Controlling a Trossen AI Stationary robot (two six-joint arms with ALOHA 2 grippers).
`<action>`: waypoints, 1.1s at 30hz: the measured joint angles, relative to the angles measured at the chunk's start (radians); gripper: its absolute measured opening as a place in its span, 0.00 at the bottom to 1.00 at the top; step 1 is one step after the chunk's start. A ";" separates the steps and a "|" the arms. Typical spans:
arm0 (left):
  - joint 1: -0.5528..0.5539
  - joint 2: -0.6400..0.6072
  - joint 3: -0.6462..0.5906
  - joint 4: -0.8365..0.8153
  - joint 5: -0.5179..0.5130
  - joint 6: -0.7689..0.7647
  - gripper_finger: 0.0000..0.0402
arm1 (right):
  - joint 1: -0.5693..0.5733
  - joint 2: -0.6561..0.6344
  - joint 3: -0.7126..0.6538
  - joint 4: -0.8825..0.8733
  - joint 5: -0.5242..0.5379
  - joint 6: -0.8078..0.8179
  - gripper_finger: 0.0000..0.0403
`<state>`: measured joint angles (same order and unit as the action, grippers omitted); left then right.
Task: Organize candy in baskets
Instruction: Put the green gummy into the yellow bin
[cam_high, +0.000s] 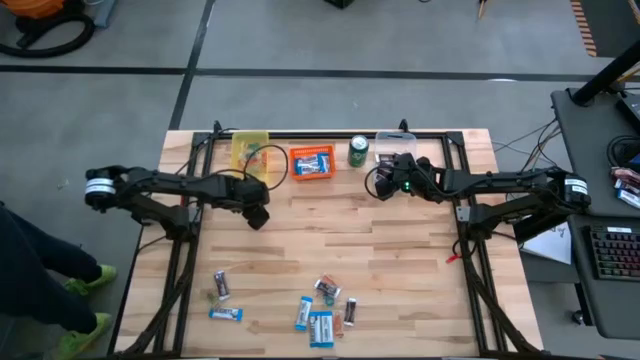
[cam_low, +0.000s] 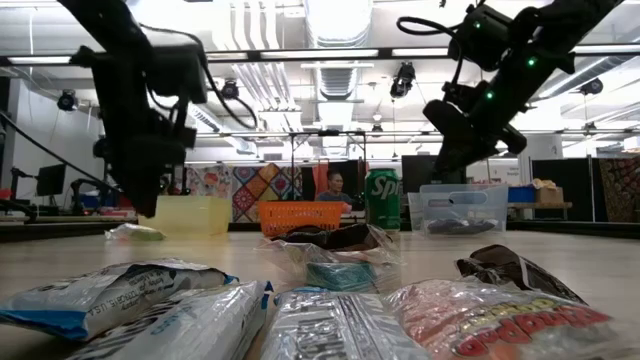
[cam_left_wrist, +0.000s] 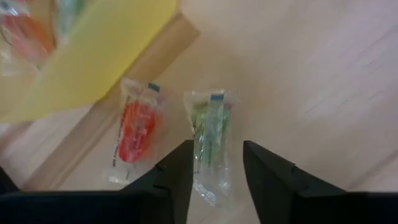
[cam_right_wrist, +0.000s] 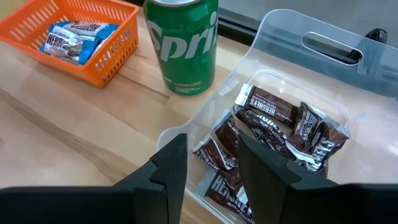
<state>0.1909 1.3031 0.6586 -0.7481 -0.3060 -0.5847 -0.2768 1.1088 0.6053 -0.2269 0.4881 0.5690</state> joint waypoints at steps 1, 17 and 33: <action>0.000 0.020 0.000 0.000 0.000 0.000 0.32 | 0.000 0.000 -0.002 0.000 0.000 0.000 0.33; -0.001 0.167 0.002 0.015 0.011 0.018 0.22 | 0.006 0.000 -0.006 0.000 -0.002 0.000 0.32; -0.240 -0.043 -0.002 0.345 0.135 0.181 0.02 | 0.090 0.000 -0.036 0.000 -0.078 0.070 0.31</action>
<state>-0.0495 1.2605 0.6567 -0.4032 -0.1707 -0.4036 -0.1864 1.1088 0.5692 -0.2267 0.4104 0.6389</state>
